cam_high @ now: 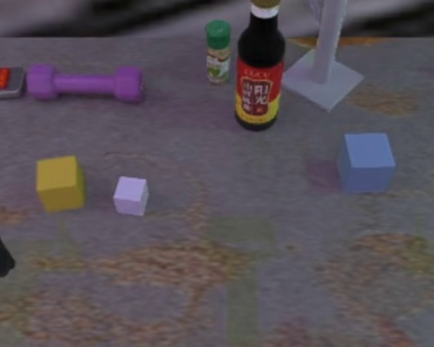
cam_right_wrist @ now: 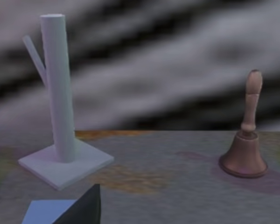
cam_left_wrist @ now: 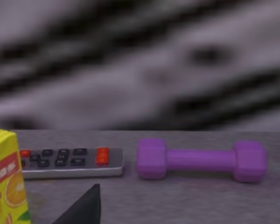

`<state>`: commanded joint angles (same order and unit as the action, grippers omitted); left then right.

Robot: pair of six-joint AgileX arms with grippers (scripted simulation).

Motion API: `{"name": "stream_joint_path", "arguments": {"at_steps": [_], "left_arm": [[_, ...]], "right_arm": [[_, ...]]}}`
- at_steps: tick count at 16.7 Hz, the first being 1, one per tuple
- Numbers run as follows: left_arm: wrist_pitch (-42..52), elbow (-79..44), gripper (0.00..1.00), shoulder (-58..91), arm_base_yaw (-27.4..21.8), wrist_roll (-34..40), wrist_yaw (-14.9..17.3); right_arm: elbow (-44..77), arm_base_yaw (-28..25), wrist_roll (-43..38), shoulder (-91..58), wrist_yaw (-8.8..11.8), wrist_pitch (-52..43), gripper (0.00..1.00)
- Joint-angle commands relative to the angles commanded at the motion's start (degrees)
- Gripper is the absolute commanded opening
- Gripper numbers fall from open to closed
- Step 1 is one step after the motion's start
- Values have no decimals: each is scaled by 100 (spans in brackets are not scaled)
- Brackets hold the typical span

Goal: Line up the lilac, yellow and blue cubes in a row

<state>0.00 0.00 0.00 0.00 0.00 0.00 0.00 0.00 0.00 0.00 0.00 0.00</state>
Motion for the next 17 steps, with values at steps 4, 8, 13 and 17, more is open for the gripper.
{"name": "stream_joint_path", "arguments": {"at_steps": [4,8,13,17], "left_arm": [[116,-172,100,174,-49,24,10],[762,-1188,100,1255,-278,157,27],[2093,-3248,100,3942,-702,406,16],[3365,-5048,100,6623,-1097,617,1]], "right_arm": [[0,0,0,0,0,0,100],[0,0,0,0,0,0,100],[0,0,0,0,0,0,100],[0,0,0,0,0,0,100]]}}
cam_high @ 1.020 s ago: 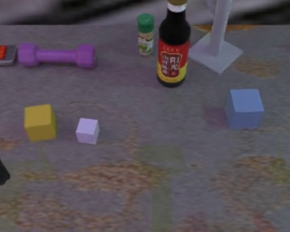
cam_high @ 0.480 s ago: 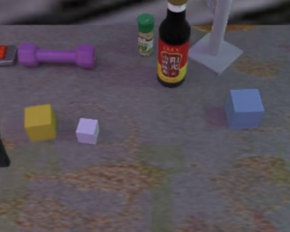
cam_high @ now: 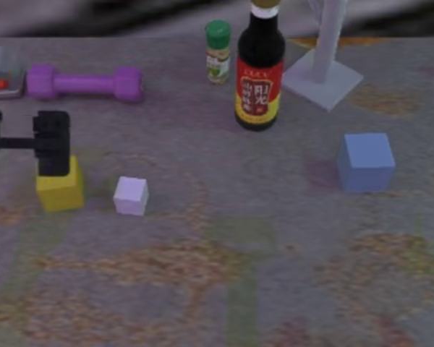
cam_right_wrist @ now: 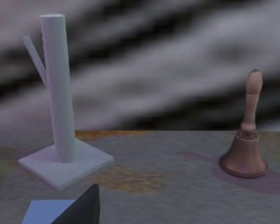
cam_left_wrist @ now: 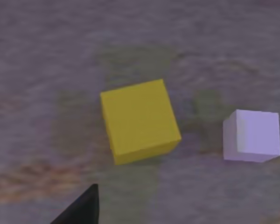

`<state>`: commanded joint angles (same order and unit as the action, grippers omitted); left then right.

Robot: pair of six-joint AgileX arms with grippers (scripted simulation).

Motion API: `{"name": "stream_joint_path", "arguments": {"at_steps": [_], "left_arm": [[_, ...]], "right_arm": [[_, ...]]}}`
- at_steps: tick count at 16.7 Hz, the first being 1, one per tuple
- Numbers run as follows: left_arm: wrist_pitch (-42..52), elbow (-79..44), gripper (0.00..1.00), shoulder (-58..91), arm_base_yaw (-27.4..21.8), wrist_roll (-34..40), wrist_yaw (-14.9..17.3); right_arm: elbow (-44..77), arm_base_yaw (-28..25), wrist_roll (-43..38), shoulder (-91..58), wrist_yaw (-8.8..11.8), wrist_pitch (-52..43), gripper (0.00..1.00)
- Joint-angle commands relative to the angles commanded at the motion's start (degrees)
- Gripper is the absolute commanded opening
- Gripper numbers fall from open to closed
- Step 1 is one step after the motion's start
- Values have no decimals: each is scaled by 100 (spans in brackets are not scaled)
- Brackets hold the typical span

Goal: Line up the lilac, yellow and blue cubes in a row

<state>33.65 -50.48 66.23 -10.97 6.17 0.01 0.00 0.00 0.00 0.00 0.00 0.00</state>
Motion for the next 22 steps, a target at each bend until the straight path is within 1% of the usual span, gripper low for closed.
{"name": "stream_joint_path", "arguments": {"at_steps": [6,9,11,15,22], "left_arm": [[1711,-2486,100,3256,-555,303,-2],[2322,-3498,100,4534,-764,428,4],[2617,-4018,100,5126,-869,493,10],[2899,-4536,100,5695,-968,557,14],[2794,-4463,100,5730,-945,545,15]], "right_arm": [[0,0,0,0,0,0,100],[0,0,0,0,0,0,100],[0,0,0,0,0,0,100],[0,0,0,0,0,0,100],[0,0,0,0,0,0,100]]}}
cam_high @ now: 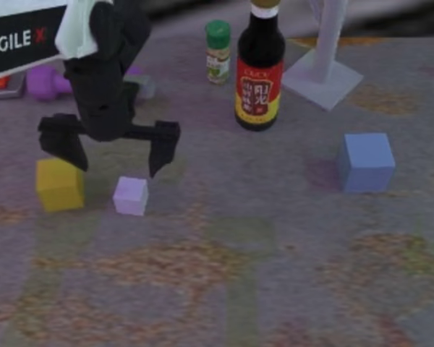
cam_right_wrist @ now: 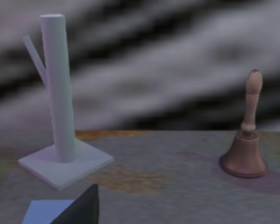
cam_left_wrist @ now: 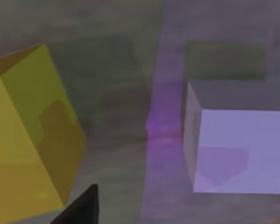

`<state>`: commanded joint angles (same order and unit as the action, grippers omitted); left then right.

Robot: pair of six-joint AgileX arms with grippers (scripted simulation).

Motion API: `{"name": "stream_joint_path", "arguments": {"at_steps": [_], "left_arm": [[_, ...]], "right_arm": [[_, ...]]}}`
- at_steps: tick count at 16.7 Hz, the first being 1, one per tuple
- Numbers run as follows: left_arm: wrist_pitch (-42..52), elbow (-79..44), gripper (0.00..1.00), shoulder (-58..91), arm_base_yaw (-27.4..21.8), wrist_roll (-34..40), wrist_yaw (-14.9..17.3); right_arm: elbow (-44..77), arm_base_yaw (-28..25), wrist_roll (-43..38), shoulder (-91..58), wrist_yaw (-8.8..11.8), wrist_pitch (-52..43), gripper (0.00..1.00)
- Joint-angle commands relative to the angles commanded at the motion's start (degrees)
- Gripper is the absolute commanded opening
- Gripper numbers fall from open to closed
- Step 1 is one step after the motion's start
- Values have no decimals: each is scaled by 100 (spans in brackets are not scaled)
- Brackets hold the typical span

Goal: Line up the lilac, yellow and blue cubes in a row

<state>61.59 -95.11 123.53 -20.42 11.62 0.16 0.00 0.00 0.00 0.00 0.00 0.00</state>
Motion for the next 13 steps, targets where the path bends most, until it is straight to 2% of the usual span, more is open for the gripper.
{"name": "stream_joint_path", "arguments": {"at_steps": [7,13], "left_arm": [[-1400,744,100,627,-14,-6,6],[-1583,852,100,729,-16,-5,7]], "right_arm": [[0,0,0,0,0,0,100],[0,0,0,0,0,0,100]]}}
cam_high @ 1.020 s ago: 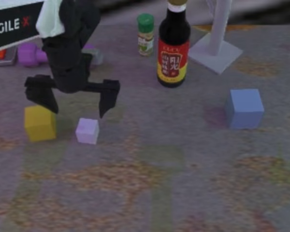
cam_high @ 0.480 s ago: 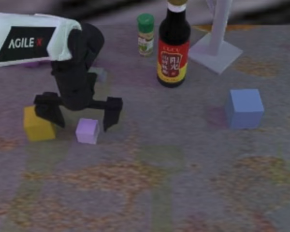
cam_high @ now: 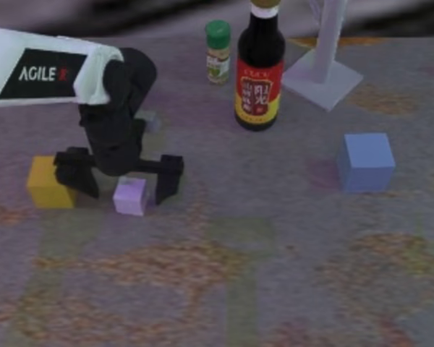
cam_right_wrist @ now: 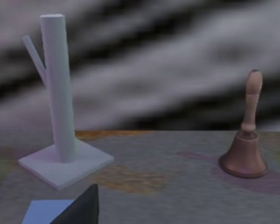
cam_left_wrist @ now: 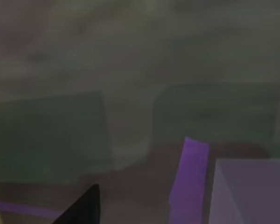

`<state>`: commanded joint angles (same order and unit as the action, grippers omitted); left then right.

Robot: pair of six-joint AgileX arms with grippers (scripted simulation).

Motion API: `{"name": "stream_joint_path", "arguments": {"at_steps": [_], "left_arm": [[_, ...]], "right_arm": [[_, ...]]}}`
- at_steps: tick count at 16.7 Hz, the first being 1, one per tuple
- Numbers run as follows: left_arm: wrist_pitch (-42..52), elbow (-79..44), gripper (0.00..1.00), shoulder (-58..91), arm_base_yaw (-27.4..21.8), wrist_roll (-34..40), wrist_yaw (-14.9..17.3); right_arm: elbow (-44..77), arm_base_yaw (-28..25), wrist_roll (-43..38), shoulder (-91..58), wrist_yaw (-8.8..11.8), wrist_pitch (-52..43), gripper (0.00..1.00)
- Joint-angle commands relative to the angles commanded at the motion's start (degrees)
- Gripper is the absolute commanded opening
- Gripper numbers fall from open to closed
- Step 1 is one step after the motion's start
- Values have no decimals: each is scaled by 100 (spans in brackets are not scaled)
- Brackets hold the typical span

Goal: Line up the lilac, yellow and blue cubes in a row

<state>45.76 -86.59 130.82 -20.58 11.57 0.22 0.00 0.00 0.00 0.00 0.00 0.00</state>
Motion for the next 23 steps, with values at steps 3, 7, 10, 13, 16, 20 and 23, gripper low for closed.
{"name": "stream_joint_path", "arguments": {"at_steps": [3,7,10,13,16,20,23], "left_arm": [[0,0,77,0,0,0,0],[0,0,47,0,0,0,0],[0,0,25,0,0,0,0],[0,0,2,0,0,0,0],[0,0,0,0,0,0,0],[0,0,0,0,0,0,0],[102,-75,0,-217,12,-28,-40]], "right_arm": [[0,0,0,0,0,0,100],[0,0,0,0,0,0,100],[0,0,0,0,0,0,100],[0,0,0,0,0,0,100],[0,0,0,0,0,0,100],[0,0,0,0,0,0,100],[0,0,0,0,0,0,100]]}}
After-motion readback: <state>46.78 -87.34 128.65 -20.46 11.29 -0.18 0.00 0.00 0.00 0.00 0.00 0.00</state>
